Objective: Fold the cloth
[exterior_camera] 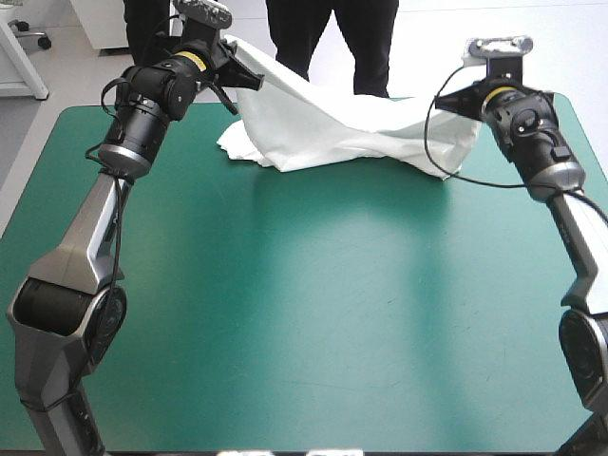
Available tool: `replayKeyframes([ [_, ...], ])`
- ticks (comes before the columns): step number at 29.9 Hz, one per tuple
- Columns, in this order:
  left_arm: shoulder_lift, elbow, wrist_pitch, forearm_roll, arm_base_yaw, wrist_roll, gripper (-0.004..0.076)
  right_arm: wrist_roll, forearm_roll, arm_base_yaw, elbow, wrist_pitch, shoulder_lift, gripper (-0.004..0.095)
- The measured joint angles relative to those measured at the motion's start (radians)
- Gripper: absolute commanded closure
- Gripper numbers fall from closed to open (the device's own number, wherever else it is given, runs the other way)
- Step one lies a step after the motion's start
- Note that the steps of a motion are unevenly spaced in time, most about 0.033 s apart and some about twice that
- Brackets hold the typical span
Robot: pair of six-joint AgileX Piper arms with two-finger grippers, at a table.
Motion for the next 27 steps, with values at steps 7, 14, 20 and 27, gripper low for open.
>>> replayKeyframes([
  [7, -0.166, 0.345, 0.005, -0.004, -0.016, -0.037, 0.0733, -0.045, 0.071, 0.0, 0.327, -0.037, -0.163, 0.0925],
  [14, -0.411, 0.758, -0.011, -0.013, -0.067, -0.11, 0.0733, -0.08, 0.144, 0.0, 0.591, -0.015, -0.358, 0.0925],
  [20, -0.618, 1.065, 0.003, -0.019, -0.127, -0.222, 0.0733, -0.194, 0.32, 0.0, 0.771, 0.083, -0.503, 0.0925],
  [27, -0.833, 1.34, 0.079, -0.023, -0.217, -0.375, 0.0733, -0.255, 0.427, 0.0, 0.949, 0.184, -0.675, 0.0925],
])
